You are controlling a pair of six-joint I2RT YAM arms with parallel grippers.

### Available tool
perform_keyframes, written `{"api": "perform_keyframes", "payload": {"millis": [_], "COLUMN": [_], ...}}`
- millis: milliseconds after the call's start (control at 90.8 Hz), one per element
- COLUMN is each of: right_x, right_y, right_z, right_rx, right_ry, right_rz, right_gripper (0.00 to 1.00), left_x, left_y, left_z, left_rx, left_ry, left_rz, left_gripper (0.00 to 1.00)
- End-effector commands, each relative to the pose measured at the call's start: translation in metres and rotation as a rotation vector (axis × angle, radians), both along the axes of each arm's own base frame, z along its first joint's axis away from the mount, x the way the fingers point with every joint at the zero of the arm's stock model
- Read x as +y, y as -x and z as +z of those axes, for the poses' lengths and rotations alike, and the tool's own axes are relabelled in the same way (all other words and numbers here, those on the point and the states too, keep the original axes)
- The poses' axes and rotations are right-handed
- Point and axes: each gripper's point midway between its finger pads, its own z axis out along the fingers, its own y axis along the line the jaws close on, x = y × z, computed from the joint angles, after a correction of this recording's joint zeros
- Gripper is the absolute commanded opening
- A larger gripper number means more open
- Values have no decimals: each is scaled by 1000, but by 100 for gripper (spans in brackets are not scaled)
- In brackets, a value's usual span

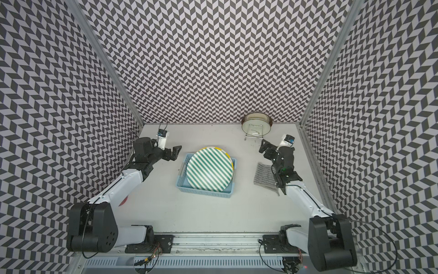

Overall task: Wipe the wet plate dry
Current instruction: Pick up the plate from the bin.

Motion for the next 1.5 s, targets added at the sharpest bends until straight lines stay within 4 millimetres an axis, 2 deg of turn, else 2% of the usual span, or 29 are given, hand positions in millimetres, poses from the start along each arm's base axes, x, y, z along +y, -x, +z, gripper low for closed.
{"api": "perform_keyframes", "payload": {"millis": [0,165,264,441,529,650,980,1267,1344,1487], "right_x": [70,120,142,169,182,196,195,199,202,202], "right_y": [14,28,37,45,49,55,47,46,46,46], "right_z": [9,-6,-14,-35,-47,-57,-86,-99,-101,-95], "right_rx": [54,142,163,209,240,263,345,366,372,356], "right_ry": [-42,70,112,180,213,282,402,429,433,450], "right_rz": [344,521,585,659,699,714,618,611,613,588], "right_gripper": [96,90,88,85,78,77,75,75,72,71], "left_x": [-9,-12,-15,-30,-31,-29,-33,-36,-36,-36], "left_y": [39,55,62,78,77,76,78,80,80,80], "left_z": [-37,-58,-61,-64,-64,-69,-78,-82,-83,-83], "left_rx": [230,314,330,354,354,364,401,420,423,427], "left_ry": [-58,-24,-30,11,13,8,28,39,41,44], "left_rz": [-106,-108,-143,-248,-248,-236,-259,-274,-275,-278], "left_gripper": [95,85,80,74,71,67,68,68,68,67]}}
